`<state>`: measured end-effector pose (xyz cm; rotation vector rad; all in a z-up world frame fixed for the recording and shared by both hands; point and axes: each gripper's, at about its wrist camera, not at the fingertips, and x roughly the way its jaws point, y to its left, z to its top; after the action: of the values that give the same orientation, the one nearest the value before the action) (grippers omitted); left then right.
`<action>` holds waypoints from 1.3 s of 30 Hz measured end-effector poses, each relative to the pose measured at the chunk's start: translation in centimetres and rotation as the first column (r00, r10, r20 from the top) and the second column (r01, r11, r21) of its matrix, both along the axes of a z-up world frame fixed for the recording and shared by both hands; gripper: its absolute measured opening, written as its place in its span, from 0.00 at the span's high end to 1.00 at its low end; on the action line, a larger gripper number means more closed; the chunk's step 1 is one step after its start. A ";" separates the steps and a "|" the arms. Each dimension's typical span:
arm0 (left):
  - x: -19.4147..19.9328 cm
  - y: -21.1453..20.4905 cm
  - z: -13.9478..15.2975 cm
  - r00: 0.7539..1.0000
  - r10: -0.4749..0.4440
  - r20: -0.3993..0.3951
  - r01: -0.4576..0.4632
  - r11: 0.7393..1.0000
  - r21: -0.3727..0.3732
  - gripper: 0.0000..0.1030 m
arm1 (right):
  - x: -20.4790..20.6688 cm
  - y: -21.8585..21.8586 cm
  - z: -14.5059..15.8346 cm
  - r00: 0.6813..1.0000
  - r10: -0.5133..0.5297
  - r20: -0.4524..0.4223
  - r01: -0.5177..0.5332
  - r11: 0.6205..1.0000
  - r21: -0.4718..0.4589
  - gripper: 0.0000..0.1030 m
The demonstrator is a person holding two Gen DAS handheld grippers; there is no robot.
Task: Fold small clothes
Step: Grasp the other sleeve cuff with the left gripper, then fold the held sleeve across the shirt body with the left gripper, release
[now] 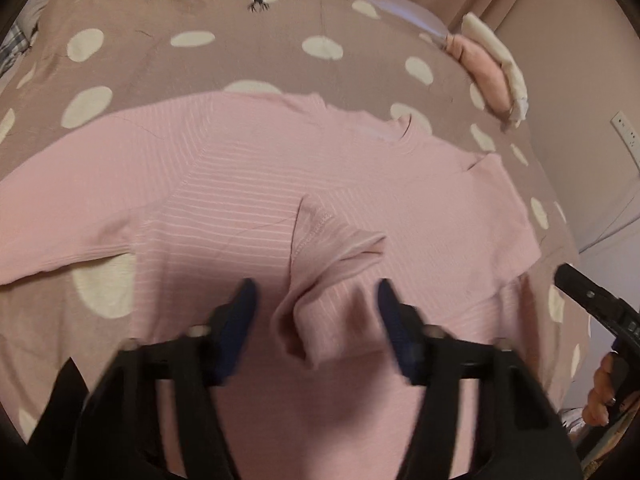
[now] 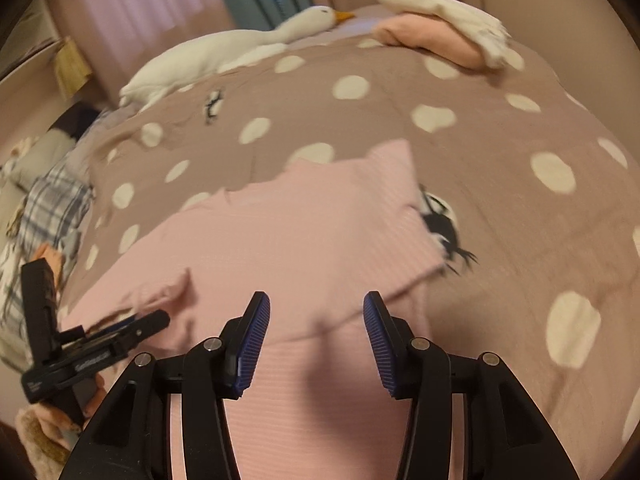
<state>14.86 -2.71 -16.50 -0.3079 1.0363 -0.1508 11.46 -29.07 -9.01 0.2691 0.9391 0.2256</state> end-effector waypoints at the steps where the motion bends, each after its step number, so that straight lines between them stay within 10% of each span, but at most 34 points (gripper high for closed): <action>1: 0.1 0.0 -0.3 1.000 -0.001 -0.008 0.001 1.000 -0.004 0.66 | 0.0 -0.4 -0.3 1.000 -0.011 -0.007 0.011 1.000 0.001 0.53; 3: 0.4 0.1 -1.0 1.000 0.004 -0.023 -0.004 1.000 -0.003 0.88 | -0.1 -0.9 -0.7 0.999 -0.030 -0.014 0.030 1.000 -0.003 0.53; 6: 0.3 0.5 -0.8 0.999 0.029 -0.020 -0.029 0.999 -0.019 0.94 | 0.0 -1.5 -1.2 0.998 -0.051 -0.024 0.050 0.999 -0.010 0.53; 21: 1.1 4.1 10.2 0.978 0.108 0.181 -0.089 0.990 -0.105 0.95 | 1.8 -2.1 -1.2 0.998 -0.062 -0.012 0.062 0.998 -0.002 0.53; 39: 1.4 9.8 8.7 0.967 0.224 0.121 -0.209 0.970 -0.128 0.95 | 5.6 2.5 -3.7 0.995 0.024 -0.096 -0.029 0.998 -0.054 0.55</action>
<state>16.28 7.12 -7.77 -0.5060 0.8551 -0.0324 17.03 -26.58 -12.71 0.2181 1.0425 0.2123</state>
